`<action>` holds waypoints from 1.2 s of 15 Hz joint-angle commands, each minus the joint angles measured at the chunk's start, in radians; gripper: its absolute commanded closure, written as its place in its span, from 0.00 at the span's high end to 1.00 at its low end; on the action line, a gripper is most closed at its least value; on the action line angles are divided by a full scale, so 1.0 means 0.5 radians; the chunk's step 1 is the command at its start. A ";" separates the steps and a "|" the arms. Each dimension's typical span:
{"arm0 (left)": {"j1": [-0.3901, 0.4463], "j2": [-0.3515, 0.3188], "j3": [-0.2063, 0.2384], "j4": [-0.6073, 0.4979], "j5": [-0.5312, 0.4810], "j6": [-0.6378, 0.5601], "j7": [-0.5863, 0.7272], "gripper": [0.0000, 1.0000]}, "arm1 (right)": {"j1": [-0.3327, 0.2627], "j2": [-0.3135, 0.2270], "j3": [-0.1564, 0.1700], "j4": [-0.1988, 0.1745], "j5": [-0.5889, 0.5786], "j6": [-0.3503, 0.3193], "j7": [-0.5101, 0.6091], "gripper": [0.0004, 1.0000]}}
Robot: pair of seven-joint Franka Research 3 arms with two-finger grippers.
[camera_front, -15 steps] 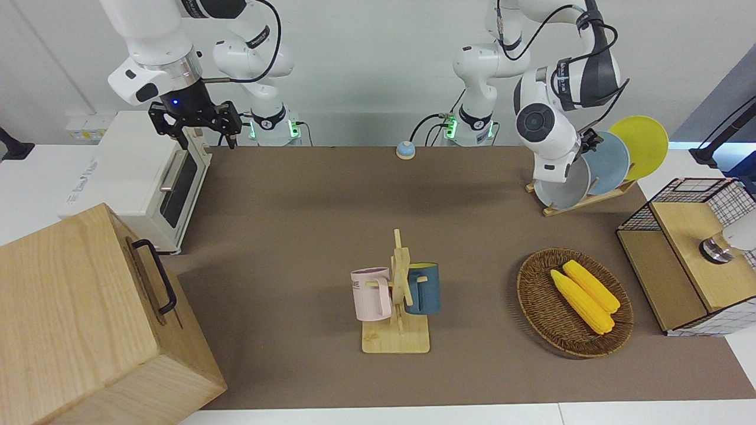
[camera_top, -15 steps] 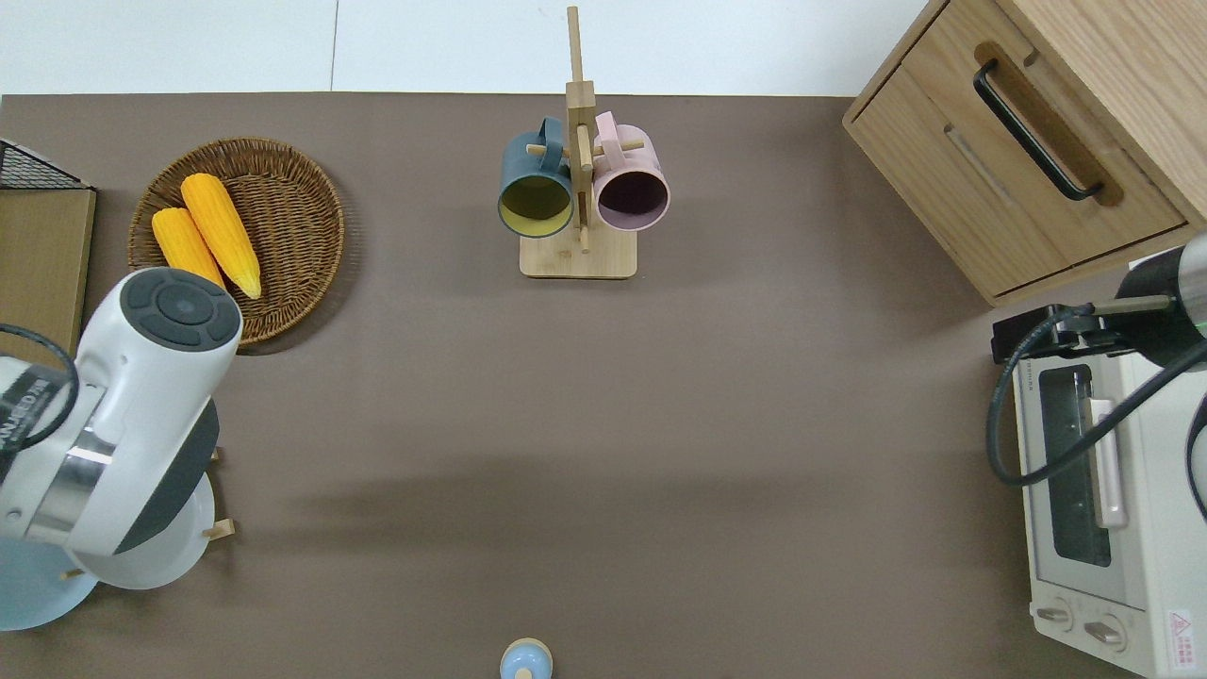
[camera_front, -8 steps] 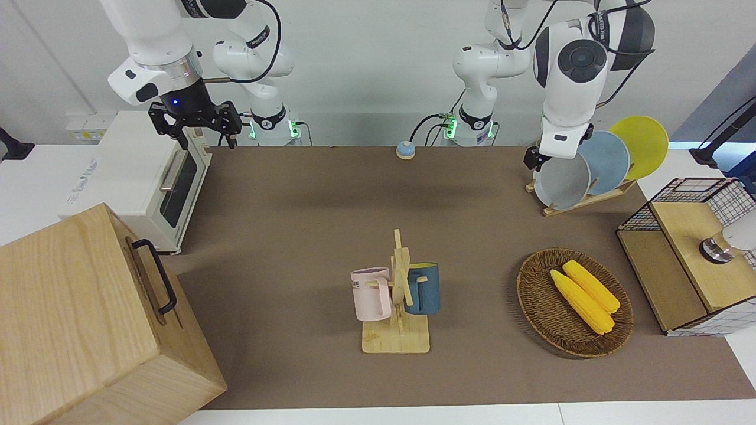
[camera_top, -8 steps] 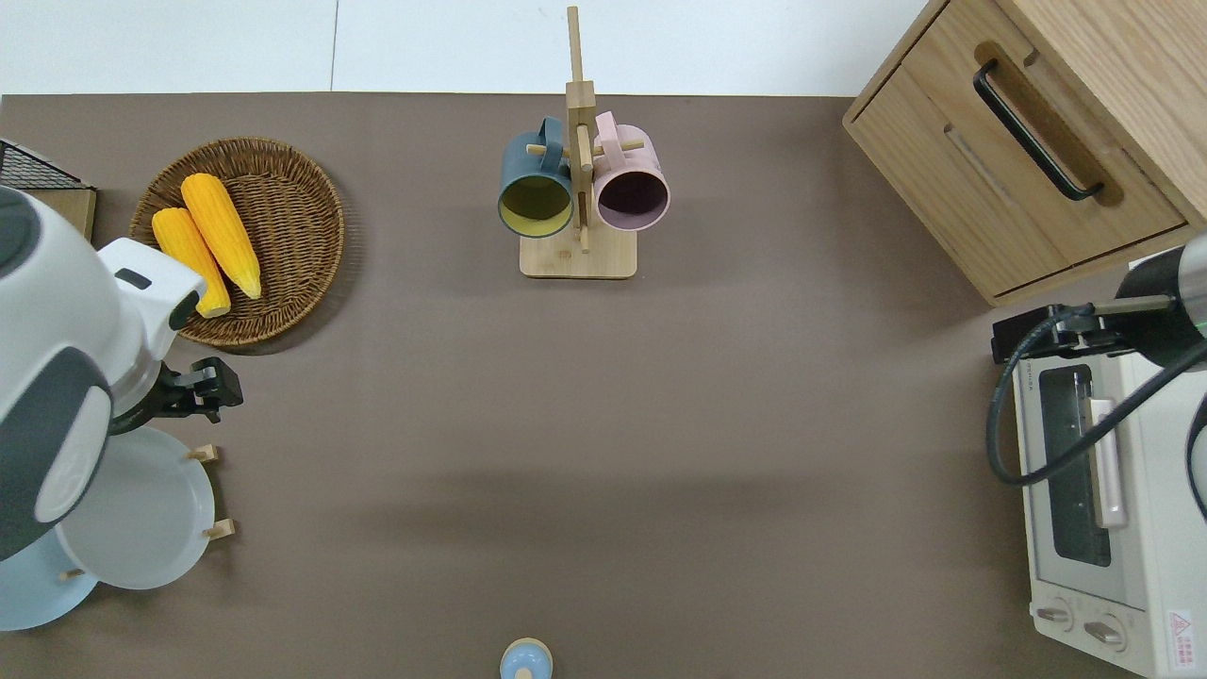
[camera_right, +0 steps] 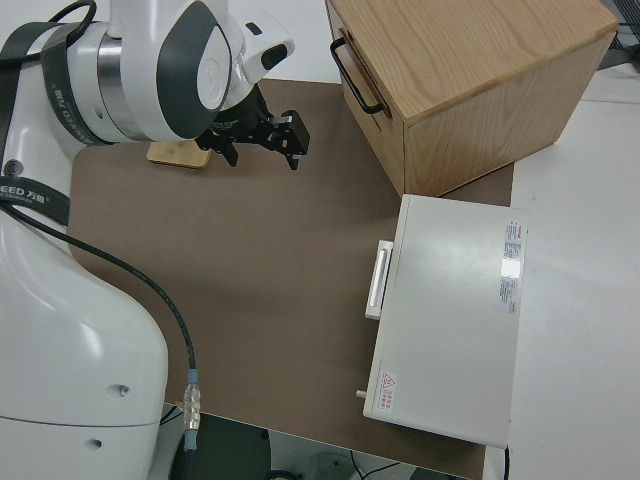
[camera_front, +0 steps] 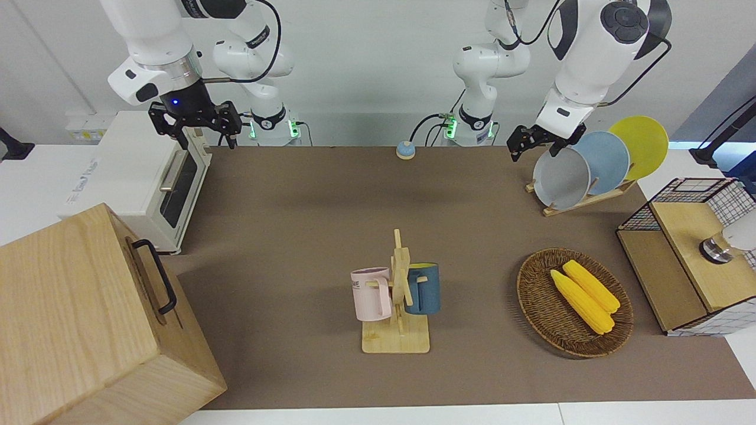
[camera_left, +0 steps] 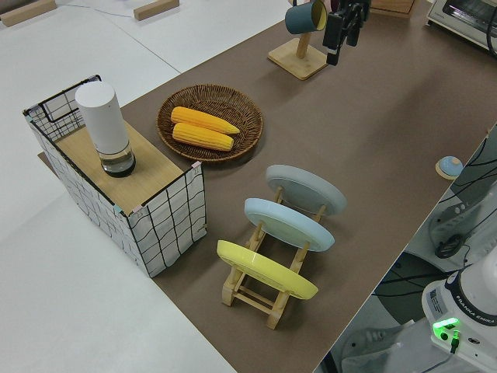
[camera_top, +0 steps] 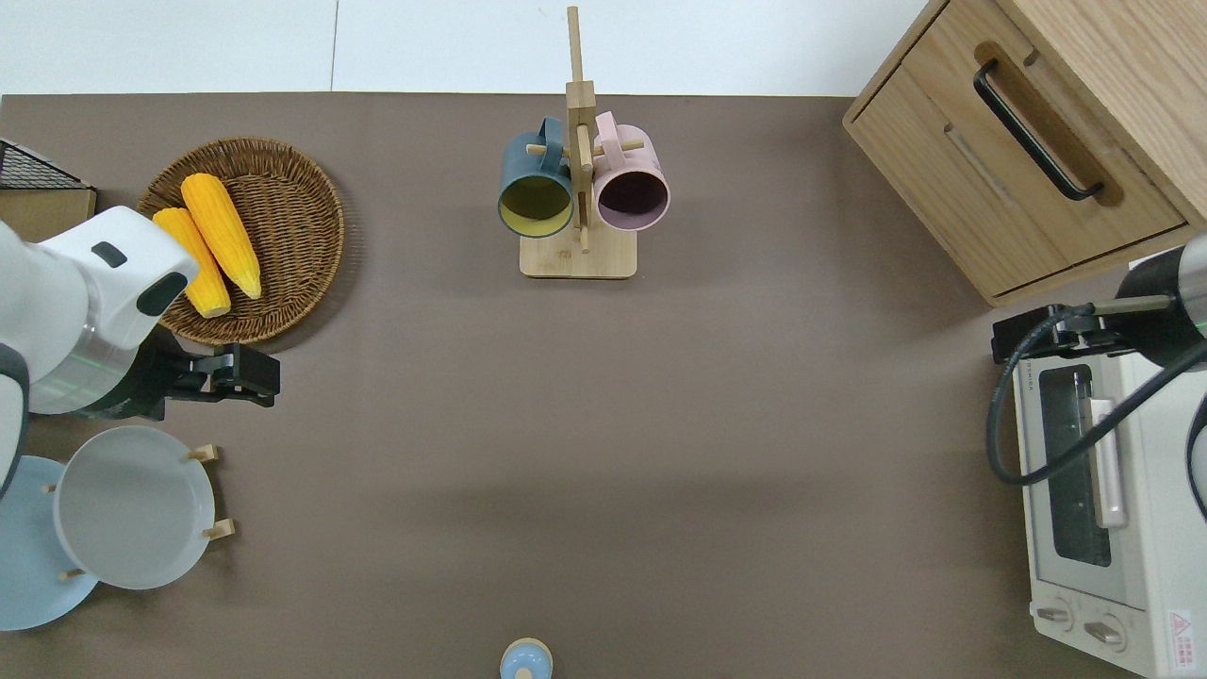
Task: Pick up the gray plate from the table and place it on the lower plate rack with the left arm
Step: 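Open the left gripper and withdraw it away from the rack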
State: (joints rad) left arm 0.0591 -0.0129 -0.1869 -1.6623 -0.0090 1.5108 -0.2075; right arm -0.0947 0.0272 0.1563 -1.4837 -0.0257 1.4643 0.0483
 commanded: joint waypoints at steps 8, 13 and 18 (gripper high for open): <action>-0.002 -0.020 0.006 -0.044 -0.090 0.071 0.412 1.00 | 0.014 0.001 -0.012 0.013 0.005 -0.002 0.008 0.98; -0.017 -0.014 -0.016 -0.032 -0.086 0.108 0.394 1.00 | 0.014 0.001 -0.012 0.013 0.005 -0.002 0.008 0.98; -0.014 -0.017 -0.025 -0.032 -0.077 0.108 0.384 1.00 | 0.014 0.001 -0.012 0.013 0.005 -0.002 0.008 0.98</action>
State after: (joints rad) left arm 0.0567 -0.0126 -0.2015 -1.6677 -0.0409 1.5499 -0.0197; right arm -0.0947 0.0272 0.1563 -1.4837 -0.0257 1.4643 0.0483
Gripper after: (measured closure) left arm 0.000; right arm 0.013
